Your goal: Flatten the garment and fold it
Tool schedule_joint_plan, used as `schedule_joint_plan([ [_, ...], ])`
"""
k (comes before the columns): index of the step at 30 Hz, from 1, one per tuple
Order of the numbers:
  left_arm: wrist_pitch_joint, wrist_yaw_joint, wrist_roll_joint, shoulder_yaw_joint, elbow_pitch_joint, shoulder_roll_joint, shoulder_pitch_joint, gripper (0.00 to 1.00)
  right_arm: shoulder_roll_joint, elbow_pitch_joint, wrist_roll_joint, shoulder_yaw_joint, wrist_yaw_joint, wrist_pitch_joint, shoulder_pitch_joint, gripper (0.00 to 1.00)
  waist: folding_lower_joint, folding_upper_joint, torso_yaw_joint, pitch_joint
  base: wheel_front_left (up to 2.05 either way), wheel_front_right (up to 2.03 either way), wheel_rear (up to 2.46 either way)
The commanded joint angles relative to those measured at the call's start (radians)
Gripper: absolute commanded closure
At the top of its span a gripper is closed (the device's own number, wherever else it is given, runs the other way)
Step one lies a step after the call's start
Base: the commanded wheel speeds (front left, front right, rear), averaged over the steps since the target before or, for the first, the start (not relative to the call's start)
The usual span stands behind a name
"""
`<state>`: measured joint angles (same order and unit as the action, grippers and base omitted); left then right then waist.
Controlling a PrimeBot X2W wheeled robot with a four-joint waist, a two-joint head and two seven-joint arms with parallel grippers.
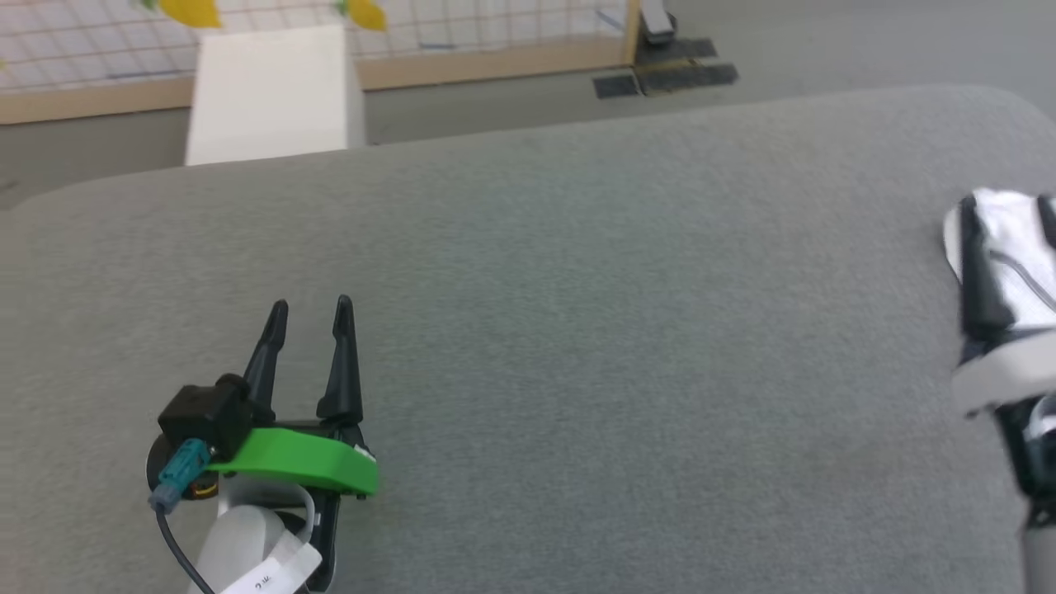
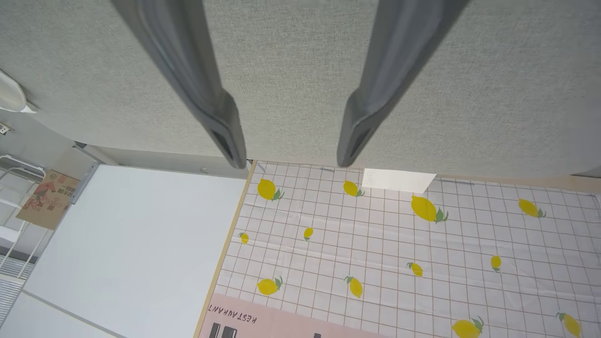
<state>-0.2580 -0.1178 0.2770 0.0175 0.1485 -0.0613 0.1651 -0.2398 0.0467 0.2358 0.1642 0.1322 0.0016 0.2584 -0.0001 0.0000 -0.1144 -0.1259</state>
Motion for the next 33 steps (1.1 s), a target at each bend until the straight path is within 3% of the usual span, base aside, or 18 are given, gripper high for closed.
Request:
schedule_joint_plan([
  [1, -0.004, 0.005, 0.006, 0.003, 0.006, 0.005, -0.012, 0.0, 0.017, -0.018, -0.002, -0.01, -0.002, -0.024, -0.033, 0.0, 0.0001, 0.0, 0.061, 0.054, 0.0, 0.0, 0.0],
  [7, -0.004, 0.0, 0.01, 0.034, 0.018, 0.009, -0.025, 0.0, 0.085, -0.062, -0.054, -0.033, -0.002, -0.131, -0.137, 0.0, 0.0001, 0.0, 0.101, 0.073, 0.0, 0.0, 0.0],
  [17, -0.004, 0.015, 0.006, 0.052, 0.041, 0.011, -0.05, 0.0, 0.157, -0.061, -0.122, -0.058, -0.002, -0.189, -0.256, 0.0, 0.0001, 0.0, 0.141, 0.1, 0.0, 0.0, 0.0],
  [33, -0.004, 0.077, 0.029, 0.092, 0.033, 0.011, -0.124, 0.0, 0.189, -0.064, -0.116, -0.032, -0.002, -0.203, -0.359, 0.0, 0.0001, 0.0, 0.152, 0.148, 0.0, 0.0, 0.0],
])
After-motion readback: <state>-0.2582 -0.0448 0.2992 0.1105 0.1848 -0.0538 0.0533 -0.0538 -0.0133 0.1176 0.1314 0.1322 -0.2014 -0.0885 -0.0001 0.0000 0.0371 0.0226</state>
